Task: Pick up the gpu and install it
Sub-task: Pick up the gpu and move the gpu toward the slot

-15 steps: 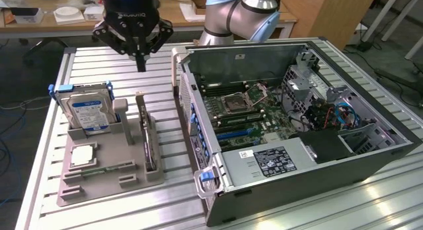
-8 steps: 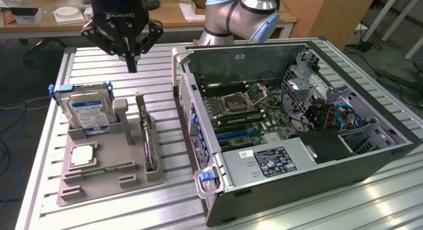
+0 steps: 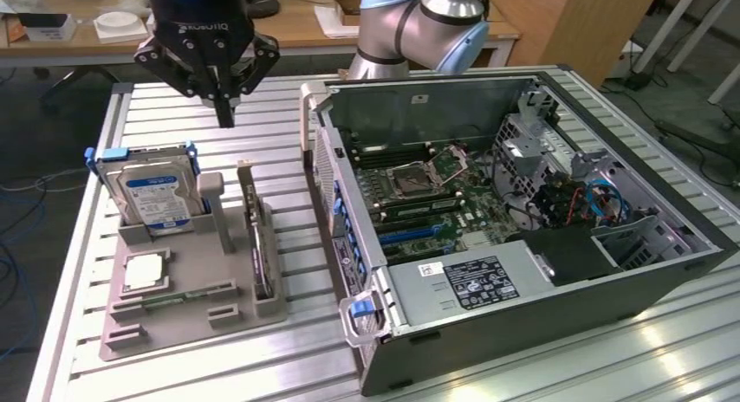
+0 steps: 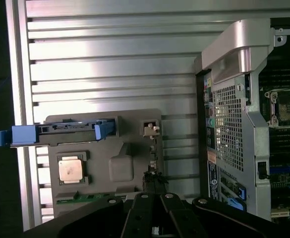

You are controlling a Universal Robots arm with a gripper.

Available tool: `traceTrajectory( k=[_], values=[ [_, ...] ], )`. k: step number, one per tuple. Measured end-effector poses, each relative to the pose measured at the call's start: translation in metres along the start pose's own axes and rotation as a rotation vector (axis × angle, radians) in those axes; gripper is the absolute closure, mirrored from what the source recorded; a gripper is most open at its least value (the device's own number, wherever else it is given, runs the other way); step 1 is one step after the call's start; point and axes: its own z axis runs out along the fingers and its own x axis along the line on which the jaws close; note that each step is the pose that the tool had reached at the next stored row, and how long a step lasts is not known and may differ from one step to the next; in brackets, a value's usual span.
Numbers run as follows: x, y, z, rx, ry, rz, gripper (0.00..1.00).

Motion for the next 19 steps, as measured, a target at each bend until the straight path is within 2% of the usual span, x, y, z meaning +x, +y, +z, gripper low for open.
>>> traceTrajectory(
  k=[2,4,5,7,8,10,12,13,14,15,19],
  values=[
    [0.0,0.0,0.0,0.0,0.0,0.0,0.89],
    [0.0,0.0,0.0,0.0,0.0,0.0,0.77],
    [0.0,0.0,0.0,0.0,0.0,0.0,0.77],
    [0.0,0.0,0.0,0.0,0.0,0.0,0.65],
    [0.0,0.0,0.0,0.0,-0.0001,0.0,0.65],
    [0.0,0.0,0.0,0.0,0.0,0.0,0.53],
    [0.0002,-0.0013,-0.0001,0.0002,0.0003,-0.002,0.53],
    [0.0001,-0.0024,-0.0002,0.0,0.0003,-0.004,0.47],
    [0.0,-0.0033,-0.0001,-0.0001,0.0003,-0.007,0.47],
    [-0.0001,-0.0038,-0.0001,-0.0003,0.0004,-0.011,0.41],
    [-0.0002,-0.0056,0.0002,-0.0009,0.0018,-0.043,0.41]
  ],
)
